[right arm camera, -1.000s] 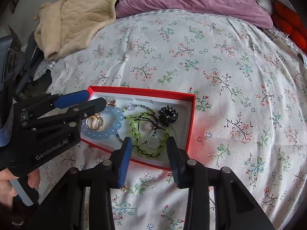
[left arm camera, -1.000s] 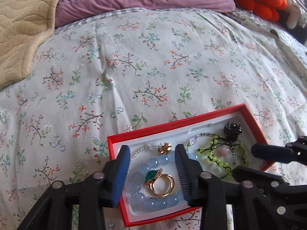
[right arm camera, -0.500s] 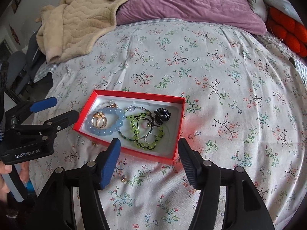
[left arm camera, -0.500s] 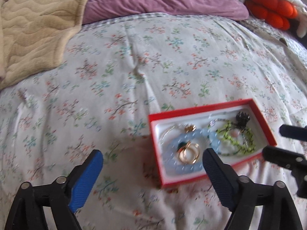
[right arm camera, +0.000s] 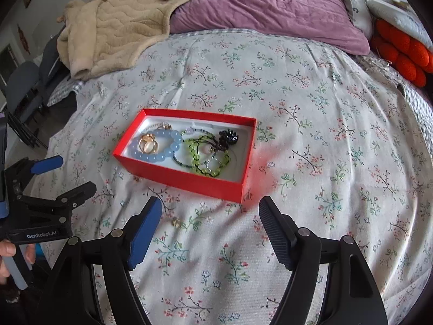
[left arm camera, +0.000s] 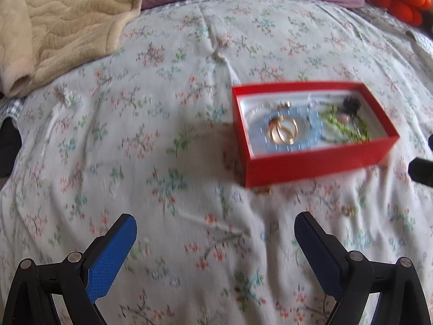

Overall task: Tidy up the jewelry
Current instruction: 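Withdraw both grippers from the box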

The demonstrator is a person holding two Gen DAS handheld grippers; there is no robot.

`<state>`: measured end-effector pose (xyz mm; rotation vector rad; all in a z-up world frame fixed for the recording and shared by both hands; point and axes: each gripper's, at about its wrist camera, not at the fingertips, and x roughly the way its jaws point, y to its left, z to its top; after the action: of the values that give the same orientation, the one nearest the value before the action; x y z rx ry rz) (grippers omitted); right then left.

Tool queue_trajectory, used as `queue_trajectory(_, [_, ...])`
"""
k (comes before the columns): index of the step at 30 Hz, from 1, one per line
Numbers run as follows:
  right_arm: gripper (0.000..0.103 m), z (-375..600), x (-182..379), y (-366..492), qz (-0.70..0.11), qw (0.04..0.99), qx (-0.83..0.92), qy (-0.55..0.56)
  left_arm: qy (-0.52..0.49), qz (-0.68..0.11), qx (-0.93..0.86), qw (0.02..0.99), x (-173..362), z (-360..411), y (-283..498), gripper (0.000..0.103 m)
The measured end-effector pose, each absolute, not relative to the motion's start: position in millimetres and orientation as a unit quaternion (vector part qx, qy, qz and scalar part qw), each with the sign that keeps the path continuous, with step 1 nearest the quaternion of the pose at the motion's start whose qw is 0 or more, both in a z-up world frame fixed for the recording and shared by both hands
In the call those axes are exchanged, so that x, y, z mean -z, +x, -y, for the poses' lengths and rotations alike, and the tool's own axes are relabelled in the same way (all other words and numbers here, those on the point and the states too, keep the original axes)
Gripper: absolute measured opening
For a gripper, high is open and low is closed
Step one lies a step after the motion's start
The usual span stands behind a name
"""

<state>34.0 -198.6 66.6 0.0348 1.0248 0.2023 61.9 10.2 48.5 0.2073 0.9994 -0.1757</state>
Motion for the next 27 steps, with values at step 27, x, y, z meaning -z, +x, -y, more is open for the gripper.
queue_trajectory(27, [0.078, 154, 16, 6, -0.529, 0.839, -0.104, -0.077, 0.067, -0.506, 0.099, 0.854, 4, -24, 21, 0.097])
